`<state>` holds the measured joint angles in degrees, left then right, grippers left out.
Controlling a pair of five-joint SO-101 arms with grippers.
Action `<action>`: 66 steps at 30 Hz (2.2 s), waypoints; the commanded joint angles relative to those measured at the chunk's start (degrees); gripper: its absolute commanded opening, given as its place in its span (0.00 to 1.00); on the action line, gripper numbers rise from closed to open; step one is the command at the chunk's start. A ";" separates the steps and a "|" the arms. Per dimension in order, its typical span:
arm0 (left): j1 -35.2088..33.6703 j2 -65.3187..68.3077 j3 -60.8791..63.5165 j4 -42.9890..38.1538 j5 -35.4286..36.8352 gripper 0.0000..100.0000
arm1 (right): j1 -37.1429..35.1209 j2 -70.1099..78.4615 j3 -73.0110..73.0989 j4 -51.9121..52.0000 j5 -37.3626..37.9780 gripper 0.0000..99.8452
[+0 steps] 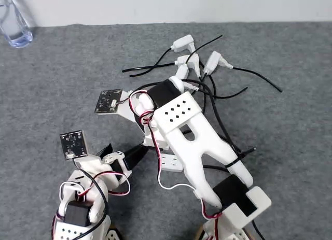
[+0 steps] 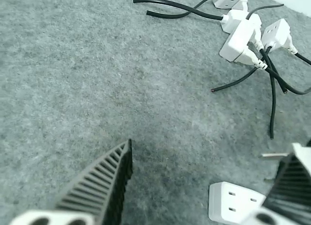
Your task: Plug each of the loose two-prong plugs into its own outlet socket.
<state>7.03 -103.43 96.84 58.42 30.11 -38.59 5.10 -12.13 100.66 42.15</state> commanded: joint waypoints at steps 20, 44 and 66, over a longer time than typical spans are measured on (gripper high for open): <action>-0.09 -0.18 -0.40 -0.26 -0.44 0.43 | -0.22 -8.48 -4.22 1.98 -2.90 0.01; -0.18 -0.18 -0.40 -0.26 -0.44 0.43 | -1.89 -8.40 -4.31 -2.86 -7.65 0.01; -13.36 -0.35 -0.40 -3.60 -0.35 0.43 | 3.38 -8.31 2.64 1.63 3.25 0.01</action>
<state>-4.66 -103.34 96.92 56.84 29.76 -35.78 -0.26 -8.97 100.66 44.53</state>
